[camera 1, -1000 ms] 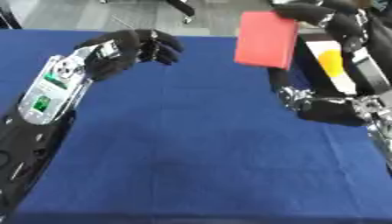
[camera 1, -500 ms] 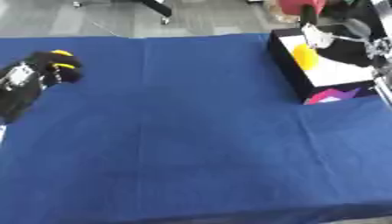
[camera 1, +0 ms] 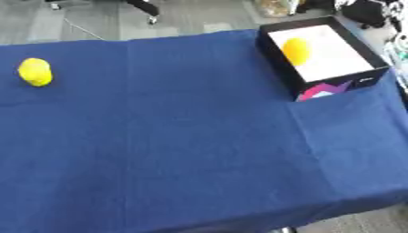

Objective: Pick up the objects with one hand, pass them to the other hand, and then place them into the box on the other side of the table.

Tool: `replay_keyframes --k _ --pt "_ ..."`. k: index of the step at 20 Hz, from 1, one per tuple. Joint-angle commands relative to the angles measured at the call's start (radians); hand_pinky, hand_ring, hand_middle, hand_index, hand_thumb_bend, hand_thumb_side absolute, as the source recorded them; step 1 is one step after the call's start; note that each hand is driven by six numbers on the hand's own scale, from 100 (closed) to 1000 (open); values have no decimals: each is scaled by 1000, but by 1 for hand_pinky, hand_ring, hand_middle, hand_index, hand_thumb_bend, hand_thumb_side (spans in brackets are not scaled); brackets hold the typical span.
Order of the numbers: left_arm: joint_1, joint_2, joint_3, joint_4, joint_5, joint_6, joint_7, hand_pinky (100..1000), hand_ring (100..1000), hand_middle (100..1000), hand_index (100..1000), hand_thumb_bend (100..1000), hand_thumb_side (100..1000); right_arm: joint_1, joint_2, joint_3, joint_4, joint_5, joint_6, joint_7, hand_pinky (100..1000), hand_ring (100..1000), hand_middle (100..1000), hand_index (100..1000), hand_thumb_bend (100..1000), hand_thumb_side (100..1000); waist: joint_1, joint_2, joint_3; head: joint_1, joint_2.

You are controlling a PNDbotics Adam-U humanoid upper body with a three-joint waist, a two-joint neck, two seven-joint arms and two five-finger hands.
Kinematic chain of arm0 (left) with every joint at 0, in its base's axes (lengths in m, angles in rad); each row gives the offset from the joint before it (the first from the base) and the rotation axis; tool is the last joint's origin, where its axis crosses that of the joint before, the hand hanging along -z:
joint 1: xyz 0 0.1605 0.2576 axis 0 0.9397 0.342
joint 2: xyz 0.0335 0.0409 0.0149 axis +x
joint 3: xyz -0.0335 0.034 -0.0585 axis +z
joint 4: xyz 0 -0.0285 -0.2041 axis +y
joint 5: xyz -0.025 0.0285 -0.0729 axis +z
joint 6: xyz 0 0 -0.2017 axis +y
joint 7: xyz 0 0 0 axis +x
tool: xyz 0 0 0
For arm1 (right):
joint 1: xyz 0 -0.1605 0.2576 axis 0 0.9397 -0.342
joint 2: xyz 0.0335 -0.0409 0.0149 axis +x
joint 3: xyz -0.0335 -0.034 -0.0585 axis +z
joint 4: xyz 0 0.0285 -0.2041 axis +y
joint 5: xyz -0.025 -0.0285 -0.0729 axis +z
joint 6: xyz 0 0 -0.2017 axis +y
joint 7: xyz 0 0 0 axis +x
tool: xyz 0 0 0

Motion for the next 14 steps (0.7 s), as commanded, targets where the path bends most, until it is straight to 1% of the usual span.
replay_keyframes --k 1,3,5,6,7,8,10,12,13,14 --pt "-3 -16 5 -48 25 -16 55 824 742 725 788 417 818 -39 -5 -79 75 44 53 35 826 759 557 869 100 114 2 -8 8 -18 -3" --pt "-1 -34 -1 -58 27 -19 89 824 742 724 786 415 818 -55 -7 -92 132 78 88 69 830 769 581 884 100 143 3 -7 16 -24 -3" --pt "1 -45 -13 -67 22 -17 124 824 741 724 786 413 820 -74 -12 -91 188 113 123 104 836 787 618 901 100 190 4 -7 21 -29 -3" --pt "2 -49 -20 -72 18 -16 141 824 741 723 787 413 820 -83 -15 -85 216 130 140 121 841 800 649 913 100 218 5 -8 23 -32 -3" --pt "2 -52 -27 -77 14 -14 159 824 741 722 787 413 821 -92 -19 -74 245 148 157 138 847 815 687 929 100 265 5 -8 25 -34 -3" --pt "3 -54 -34 -82 10 -12 177 824 741 722 787 413 821 -103 -22 -62 274 166 175 156 849 820 701 935 107 291 6 -8 25 -36 -3" --pt "6 -55 -50 -89 1 -8 210 825 742 723 788 413 824 -127 -24 -43 328 199 209 188 862 845 761 959 175 398 7 -9 25 -39 -3" --pt "7 -56 -67 -96 -9 -3 244 825 743 723 789 412 824 -152 -24 -23 382 232 242 216 875 865 807 977 226 463 7 -10 24 -40 -3" --pt "7 -57 -75 -99 -14 0 261 826 743 724 789 411 825 -167 -24 -12 411 250 260 225 885 879 844 987 268 500 7 -11 24 -41 -3" --pt "8 -57 -83 -103 -19 2 279 826 743 724 789 412 825 -181 -23 -3 439 267 277 227 889 885 855 990 280 512 7 -11 23 -41 -3"
